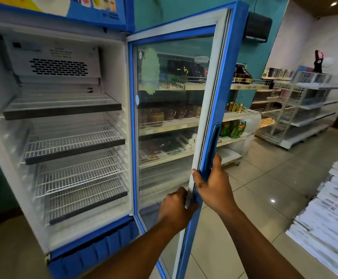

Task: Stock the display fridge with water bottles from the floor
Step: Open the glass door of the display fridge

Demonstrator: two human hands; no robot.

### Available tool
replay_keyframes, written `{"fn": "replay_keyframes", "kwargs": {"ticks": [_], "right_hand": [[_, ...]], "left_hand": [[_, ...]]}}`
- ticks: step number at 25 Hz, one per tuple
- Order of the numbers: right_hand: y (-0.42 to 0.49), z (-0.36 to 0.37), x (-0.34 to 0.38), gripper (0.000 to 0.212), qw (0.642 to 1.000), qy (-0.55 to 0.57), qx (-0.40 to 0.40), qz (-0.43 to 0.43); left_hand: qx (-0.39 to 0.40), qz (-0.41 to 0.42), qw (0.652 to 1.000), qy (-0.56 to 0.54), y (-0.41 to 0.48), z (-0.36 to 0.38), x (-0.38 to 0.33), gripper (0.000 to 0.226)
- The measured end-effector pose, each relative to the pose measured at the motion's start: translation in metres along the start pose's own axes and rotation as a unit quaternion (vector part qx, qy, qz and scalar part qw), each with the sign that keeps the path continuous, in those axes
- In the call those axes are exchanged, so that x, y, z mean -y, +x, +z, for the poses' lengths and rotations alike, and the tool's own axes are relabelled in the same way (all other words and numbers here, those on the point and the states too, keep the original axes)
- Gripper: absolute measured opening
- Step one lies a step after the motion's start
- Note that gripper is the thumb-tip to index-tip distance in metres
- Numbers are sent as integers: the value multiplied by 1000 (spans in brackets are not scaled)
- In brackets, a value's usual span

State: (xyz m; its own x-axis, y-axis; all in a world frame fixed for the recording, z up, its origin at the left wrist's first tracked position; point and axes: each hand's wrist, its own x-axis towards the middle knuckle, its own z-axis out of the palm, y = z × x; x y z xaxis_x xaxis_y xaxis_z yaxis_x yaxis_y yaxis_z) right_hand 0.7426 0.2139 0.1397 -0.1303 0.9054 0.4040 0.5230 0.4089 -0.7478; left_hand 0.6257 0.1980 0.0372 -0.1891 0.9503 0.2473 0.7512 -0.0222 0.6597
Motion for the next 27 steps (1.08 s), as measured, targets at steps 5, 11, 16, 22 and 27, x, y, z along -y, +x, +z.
{"fn": "replay_keyframes", "kwargs": {"ticks": [5,11,16,22,27], "right_hand": [[-5,1,0,75,1000,-13,-8,-13],[-22,10,19,101,970,-182,-104,-124],[-38,24,47,101,965,-222,-124,-66],[-71,124,100,46,957,-245,-12,-155],[-123,272,119,25,932,-217,274,-95]], "left_hand": [[9,-10,1000,2,-4,-5,-1,39],[30,2,999,-22,-23,-26,16,54],[43,5,999,-33,-44,-69,64,54],[37,-62,997,-19,-101,-159,176,45],[45,-187,981,22,-172,-232,308,43]]}}
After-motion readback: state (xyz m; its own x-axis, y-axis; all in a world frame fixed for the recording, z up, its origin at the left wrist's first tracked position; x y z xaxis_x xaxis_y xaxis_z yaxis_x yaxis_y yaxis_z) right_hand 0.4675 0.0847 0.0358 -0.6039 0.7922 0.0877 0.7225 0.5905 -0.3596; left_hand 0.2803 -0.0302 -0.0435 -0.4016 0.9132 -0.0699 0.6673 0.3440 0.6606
